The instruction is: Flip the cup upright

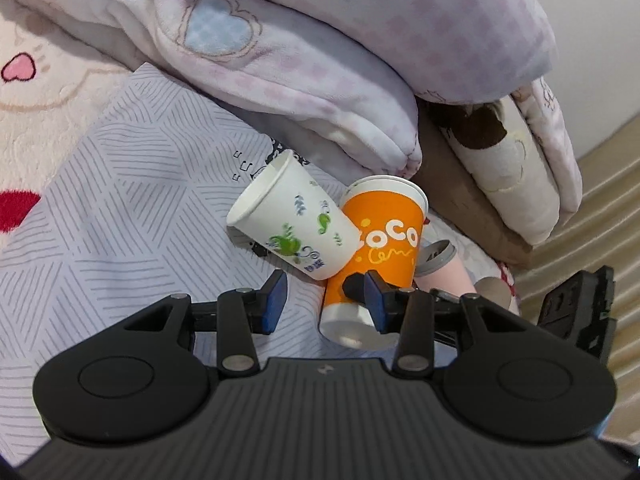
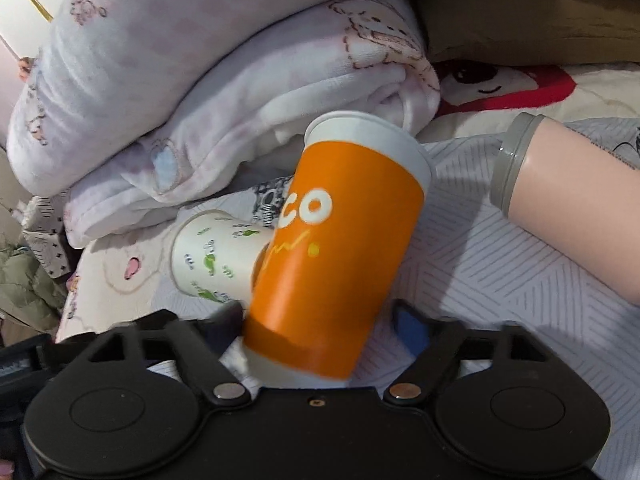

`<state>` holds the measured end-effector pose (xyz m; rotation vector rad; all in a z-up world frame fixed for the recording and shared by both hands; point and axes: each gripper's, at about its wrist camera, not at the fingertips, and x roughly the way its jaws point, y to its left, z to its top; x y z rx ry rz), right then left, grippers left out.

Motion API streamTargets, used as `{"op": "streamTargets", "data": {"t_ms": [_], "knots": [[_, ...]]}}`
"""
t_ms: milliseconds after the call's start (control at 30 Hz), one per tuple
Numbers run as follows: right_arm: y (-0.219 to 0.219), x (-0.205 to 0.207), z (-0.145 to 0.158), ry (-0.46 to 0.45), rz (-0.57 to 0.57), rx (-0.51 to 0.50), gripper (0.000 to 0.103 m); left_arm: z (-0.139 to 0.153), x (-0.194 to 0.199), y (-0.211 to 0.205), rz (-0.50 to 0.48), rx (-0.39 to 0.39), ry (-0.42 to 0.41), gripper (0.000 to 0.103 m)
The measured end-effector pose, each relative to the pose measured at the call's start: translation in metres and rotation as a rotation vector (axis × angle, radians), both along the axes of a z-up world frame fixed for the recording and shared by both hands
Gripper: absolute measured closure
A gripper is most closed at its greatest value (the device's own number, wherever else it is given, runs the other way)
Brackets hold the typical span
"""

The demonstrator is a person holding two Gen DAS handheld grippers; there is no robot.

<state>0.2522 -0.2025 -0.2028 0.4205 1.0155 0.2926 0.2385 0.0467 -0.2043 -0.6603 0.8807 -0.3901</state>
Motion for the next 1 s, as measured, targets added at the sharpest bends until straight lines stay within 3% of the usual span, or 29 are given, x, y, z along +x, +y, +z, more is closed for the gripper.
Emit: {"op": "streamTargets", "data": {"t_ms": [133,433,600,733,800,833,1000], "knots": [[-0.004,-0.008,0.006,-0.001,0.034,-0.044,0.027,0.002,-0.002,-0.007,-0.036,-0.028,0.004,0.063],[-0.026,-0.038,0.008,0.046,0.019,-0.025,0.027,0.013,-0.012,-0.035,-0.145,0.007,0.026,0.063],[-0.031,-0.063,0.013,0.048,0.061,-0.065,0.027,0.017,-0.02,-0.047,-0.191,-0.021,0.055,0.063],[-0.036,-0.085,0.02,0.057,0.102,-0.096,0.027,0.023,-0.031,-0.063,-0.227,0.026,0.066,0.063],[-0.042,-0.097,0.023,0.066,0.111,-0.101,0.027,0.024,-0.04,-0.068,-0.24,0.01,0.077,0.063],[-0.044,-0.103,0.025,0.072,0.11,-0.1,0.028,0.024,-0.043,-0.07,-0.253,-0.003,0.136,0.063],[-0.062,-0.132,0.03,0.089,0.079,-0.047,0.028,0.032,-0.065,-0.082,-0.288,-0.047,0.15,0.063]]}}
